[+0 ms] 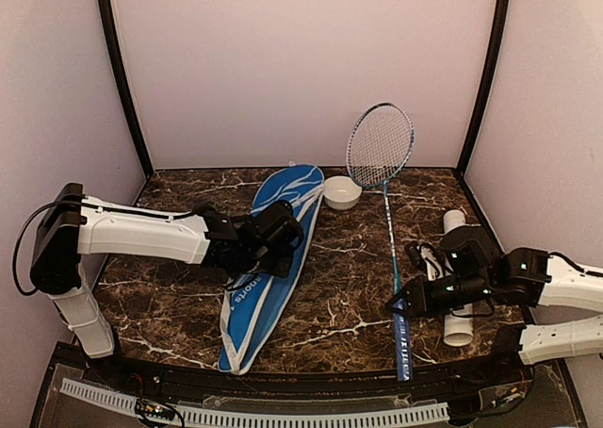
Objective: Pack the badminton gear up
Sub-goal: Open the racket bag at the center of the board, then place the racket in the racket bag.
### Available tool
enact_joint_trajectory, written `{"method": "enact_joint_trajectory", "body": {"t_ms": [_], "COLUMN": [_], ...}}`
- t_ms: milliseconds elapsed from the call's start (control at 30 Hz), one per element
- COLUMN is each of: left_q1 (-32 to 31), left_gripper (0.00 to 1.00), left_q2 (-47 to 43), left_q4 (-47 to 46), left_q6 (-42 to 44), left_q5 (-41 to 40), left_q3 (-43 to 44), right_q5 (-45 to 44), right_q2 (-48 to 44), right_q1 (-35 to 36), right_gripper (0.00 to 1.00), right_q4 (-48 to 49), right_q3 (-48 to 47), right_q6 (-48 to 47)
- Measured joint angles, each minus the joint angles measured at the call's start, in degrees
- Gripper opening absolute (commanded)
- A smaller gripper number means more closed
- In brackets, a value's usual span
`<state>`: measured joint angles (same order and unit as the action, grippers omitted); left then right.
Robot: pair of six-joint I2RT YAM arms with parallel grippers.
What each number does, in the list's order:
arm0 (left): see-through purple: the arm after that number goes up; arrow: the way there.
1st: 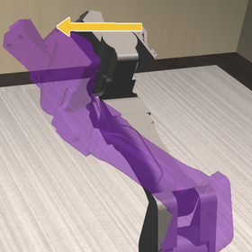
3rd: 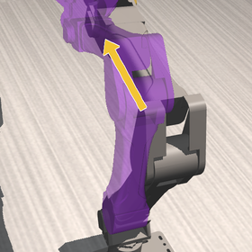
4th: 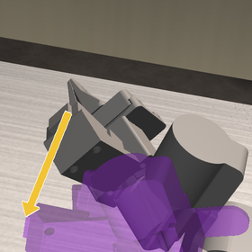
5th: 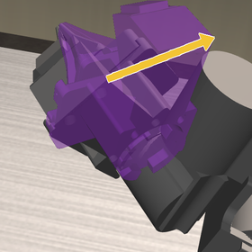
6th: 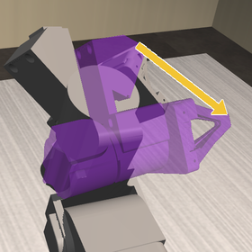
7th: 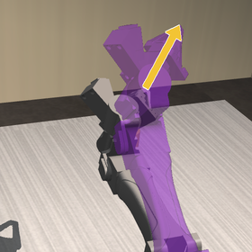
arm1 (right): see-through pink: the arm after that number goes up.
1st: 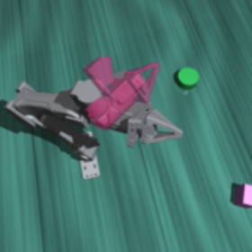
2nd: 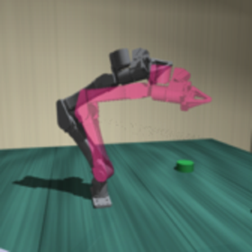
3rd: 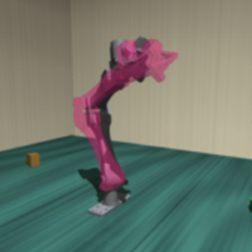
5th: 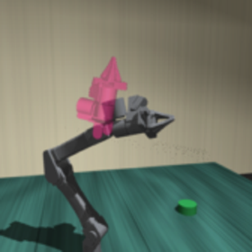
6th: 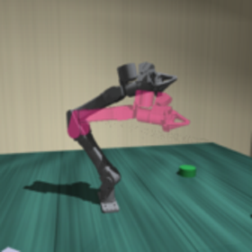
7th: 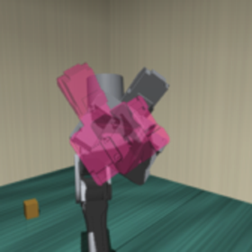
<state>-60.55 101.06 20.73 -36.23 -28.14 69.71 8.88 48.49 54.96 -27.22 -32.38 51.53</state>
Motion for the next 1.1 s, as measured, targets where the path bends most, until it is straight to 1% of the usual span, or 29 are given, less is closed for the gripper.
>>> {"method": "enact_joint_trajectory", "body": {"t_ms": [200,367,500,900,1100], "left_q1": [2.8,4.33,5.62,12.98,16.04], "left_gripper": [0.0,0.0,0.0,0.0,0.0], "left_q2": [-1.75,-2.6,-5.73,-14.75,-19.54], "left_q4": [-4.22,-5.49,-5.95,-6.58,-8.33], "left_q6": [0.96,2.47,3.28,4.63,5.16], "left_q5": [1.84,2.29,2.49,5.11,7.48], "left_q3": [-2.4,-2.91,-3.87,-9.16,-12.2], "right_q5": [9.33,16.04,21.07,32.41,37.03], "right_q2": [-5.51,-6.1,-6.14,-5.92,-8.04], "right_q1": [0.0,0.0,0.13,4.07,6.6], "right_gripper": [0.0,0.0,0.0,0.0,0.0], "right_q4": [-1.92,-1.95,-1.53,3.52,6.36], "right_q3": [2.49,6.25,6.62,6.64,8.13], "right_q6": [0.11,0.26,-0.17,-0.04,2.71]}}
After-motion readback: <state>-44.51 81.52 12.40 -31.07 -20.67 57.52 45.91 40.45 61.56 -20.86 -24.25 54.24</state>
